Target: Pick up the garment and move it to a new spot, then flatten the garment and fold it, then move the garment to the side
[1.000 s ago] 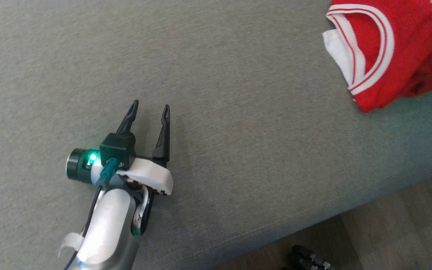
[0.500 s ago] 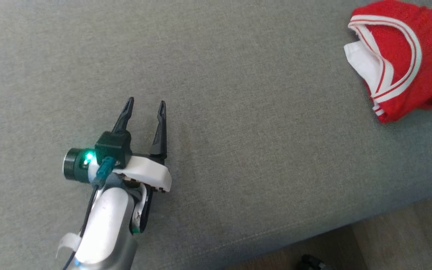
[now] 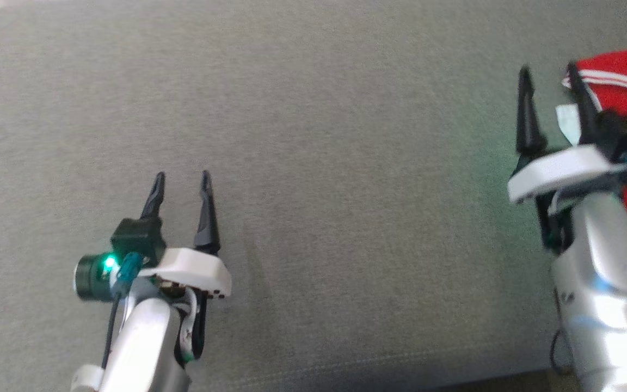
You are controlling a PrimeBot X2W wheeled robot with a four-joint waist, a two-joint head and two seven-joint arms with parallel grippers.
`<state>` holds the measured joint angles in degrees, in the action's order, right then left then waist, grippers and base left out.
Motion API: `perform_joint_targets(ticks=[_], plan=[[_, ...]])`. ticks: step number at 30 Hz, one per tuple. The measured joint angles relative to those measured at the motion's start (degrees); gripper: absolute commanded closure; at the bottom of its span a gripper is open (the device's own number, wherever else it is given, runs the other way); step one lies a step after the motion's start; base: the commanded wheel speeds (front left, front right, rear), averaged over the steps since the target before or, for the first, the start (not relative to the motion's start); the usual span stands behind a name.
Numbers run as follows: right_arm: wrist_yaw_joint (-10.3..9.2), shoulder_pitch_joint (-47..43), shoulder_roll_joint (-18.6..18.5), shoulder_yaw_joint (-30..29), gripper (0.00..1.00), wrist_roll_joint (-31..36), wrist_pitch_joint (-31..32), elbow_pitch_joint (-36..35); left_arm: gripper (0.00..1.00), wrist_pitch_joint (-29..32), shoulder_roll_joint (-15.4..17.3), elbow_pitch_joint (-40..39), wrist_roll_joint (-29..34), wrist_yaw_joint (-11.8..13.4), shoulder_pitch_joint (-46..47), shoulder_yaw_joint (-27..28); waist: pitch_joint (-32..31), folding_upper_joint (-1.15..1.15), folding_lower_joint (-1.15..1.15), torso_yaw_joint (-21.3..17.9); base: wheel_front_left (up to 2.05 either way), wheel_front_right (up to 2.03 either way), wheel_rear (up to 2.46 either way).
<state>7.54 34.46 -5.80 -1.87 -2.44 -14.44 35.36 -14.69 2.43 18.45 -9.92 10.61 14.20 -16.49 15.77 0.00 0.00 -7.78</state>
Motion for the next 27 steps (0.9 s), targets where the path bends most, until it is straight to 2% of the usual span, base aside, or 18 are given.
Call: perform_joint_targets(ticks=[8, 14, 18, 27], plan=[[0.0, -8.09, 2.02, 0.41, 0.0, -0.94, -0.01, -0.04, 0.0, 0.0, 0.0, 0.03, -0.41, 0.98, -3.91, 2.83, -4.01, 0.0, 0.0, 4.89, 0.0, 0.0, 0.0], [0.0, -11.66, 2.19, 0.15, 0.0, -2.57, 0.0, -0.91, 0.0, 0.0, -0.01, 0.03, -0.63, 0.87, -6.14, 4.71, -6.54, 0.0, 0.0, 6.37, 0.0, 0.0, 0.0], [0.0, -12.71, 2.31, 1.26, 0.0, -5.49, 0.0, -1.34, 0.0, 0.0, -0.02, 0.04, -1.23, -0.09, -6.83, 6.3, -8.03, 0.0, 0.0, 6.19, 0.0, 0.0, 0.0], [0.0, -14.27, 2.33, 2.3, 0.0, -7.13, 0.0, -2.4, 0.0, 0.0, -0.03, 0.0, -3.33, -3.88, -8.89, 8.04, -10.22, 0.0, 0.0, 4.78, 0.0, 0.0, 0.0]])
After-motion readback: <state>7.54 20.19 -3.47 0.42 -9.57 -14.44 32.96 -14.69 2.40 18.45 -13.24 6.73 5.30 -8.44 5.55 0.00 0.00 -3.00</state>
